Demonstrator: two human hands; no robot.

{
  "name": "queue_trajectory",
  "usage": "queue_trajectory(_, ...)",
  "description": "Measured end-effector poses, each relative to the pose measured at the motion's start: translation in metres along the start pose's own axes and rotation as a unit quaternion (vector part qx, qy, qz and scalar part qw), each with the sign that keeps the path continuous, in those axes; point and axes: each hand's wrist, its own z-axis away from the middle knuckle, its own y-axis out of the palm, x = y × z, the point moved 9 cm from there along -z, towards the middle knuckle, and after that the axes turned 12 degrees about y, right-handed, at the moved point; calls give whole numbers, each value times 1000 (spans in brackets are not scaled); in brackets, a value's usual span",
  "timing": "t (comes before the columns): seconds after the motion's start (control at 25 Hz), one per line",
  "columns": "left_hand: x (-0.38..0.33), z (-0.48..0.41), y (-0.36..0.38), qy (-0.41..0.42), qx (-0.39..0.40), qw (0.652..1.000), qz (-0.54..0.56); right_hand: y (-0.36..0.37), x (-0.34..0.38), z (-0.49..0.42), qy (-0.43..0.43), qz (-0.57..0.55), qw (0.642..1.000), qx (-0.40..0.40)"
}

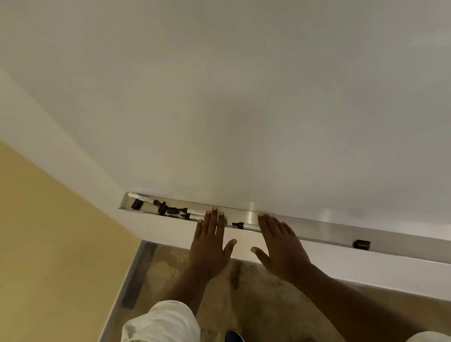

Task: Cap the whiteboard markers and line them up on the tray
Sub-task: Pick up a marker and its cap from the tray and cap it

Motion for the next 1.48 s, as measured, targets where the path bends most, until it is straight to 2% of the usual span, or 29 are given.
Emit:
queue_trajectory(0.32, -1, -9, 6, 23, -6, 999, -35, -11, -12, -11, 26, 67, 996, -55)
queue_trajectory(0.44, -2, -9, 5, 25, -14, 999, -29, -18, -18, -16, 41, 58, 996, -62)
queue_trajectory(0.56, -6, -10, -2, 25, -51, 998, 11, -26, -25, -15, 60, -4, 995, -81)
queue_trajectory(0.72, -25, -10, -25, -13, -132, 986, 100, -33, -36, 3, 115, -199, 968, -96)
queue_trajectory(0.8, -44, -8, -36, -31, -180, 967, 176, -33, -39, 13, 135, -293, 942, -93)
queue_trajectory(0.88, -64, -9, -37, -66, -192, 935, 289, -33, -42, 24, 153, -359, 916, -90)
queue_trajectory(0.96, -79, -9, -26, -134, -150, 887, 415, -34, -40, 34, 152, -386, 906, -77)
queue_trajectory(1.08, -98, -10, -7, -208, -111, 796, 557, -39, -38, 46, 126, -398, 907, -61)
queue_trajectory(1.16, -105, -9, 0, -235, -109, 757, 599, -43, -48, 53, 125, -384, 913, -55)
queue_trajectory(1.28, -112, -8, 5, -229, -103, 743, 620, -63, -95, 64, 174, -270, 941, -111)
queue_trajectory(1.36, -116, -7, 8, -213, -85, 745, 627, -78, -137, 71, 207, -181, 949, -155)
queue_trajectory(1.48, -123, -1, 14, -194, -37, 774, 602, -75, -181, 74, 242, -77, 962, -103)
